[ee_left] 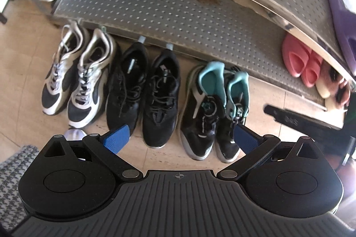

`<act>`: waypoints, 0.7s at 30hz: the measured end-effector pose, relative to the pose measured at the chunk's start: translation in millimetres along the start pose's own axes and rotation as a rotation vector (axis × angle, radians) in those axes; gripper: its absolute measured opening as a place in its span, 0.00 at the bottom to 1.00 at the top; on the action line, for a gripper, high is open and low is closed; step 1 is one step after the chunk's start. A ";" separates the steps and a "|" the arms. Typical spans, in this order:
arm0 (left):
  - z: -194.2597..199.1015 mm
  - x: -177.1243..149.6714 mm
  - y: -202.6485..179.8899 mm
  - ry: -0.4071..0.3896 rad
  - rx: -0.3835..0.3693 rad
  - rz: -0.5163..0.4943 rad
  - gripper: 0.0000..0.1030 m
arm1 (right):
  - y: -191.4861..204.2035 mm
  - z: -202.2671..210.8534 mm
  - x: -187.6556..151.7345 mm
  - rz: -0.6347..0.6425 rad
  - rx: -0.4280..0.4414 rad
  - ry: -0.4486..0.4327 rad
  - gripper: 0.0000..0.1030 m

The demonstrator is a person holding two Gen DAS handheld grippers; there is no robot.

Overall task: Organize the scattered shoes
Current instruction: 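Lower the right tool and grasp the black-teal sneakers by their heels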

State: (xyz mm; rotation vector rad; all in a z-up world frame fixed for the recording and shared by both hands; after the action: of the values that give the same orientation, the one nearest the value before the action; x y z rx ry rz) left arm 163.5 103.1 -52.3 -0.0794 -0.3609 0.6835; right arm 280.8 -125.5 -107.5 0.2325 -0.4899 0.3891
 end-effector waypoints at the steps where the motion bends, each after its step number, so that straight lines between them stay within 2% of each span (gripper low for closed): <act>1: -1.0 1.2 1.6 0.002 0.000 0.006 0.99 | 7.2 -9.9 5.2 -0.003 0.009 -0.007 0.48; 3: -3.7 4.3 3.5 0.011 -0.004 0.016 0.99 | 13.1 -24.8 8.8 -0.022 0.020 0.001 0.48; 5: -6.5 6.2 3.2 0.021 -0.006 0.019 0.99 | 17.8 -53.1 8.1 -0.046 0.014 0.045 0.48; 7: -11.2 8.0 3.1 0.033 -0.005 0.021 0.99 | 27.0 -64.7 3.8 -0.052 0.002 0.072 0.48; 11: -22.5 11.0 5.6 0.056 0.011 0.021 0.99 | 38.1 -98.1 -7.5 -0.014 0.000 0.128 0.48; 14: -30.8 13.7 8.9 0.071 0.028 0.032 0.99 | 44.4 -111.2 -8.7 0.030 -0.013 0.126 0.48; 21: -43.2 14.7 10.2 0.102 0.037 0.033 0.99 | 45.1 -146.2 -14.5 -0.009 -0.027 0.111 0.49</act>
State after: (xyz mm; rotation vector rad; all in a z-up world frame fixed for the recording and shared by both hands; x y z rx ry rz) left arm 183.0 122.2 -90.2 -0.0852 -0.2494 0.7160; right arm 310.3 -44.4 -234.6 0.1863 -0.3848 0.3841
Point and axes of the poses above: each gripper's, at about its wrist camera, not at the fingertips, and z roughly against the way its jaws point, y to its left, x to its top, the point moved 4 cm from there along -z, roughly the way its jaws point, and after that the axes turned 13 degrees about -y, right-handed, at the moved point
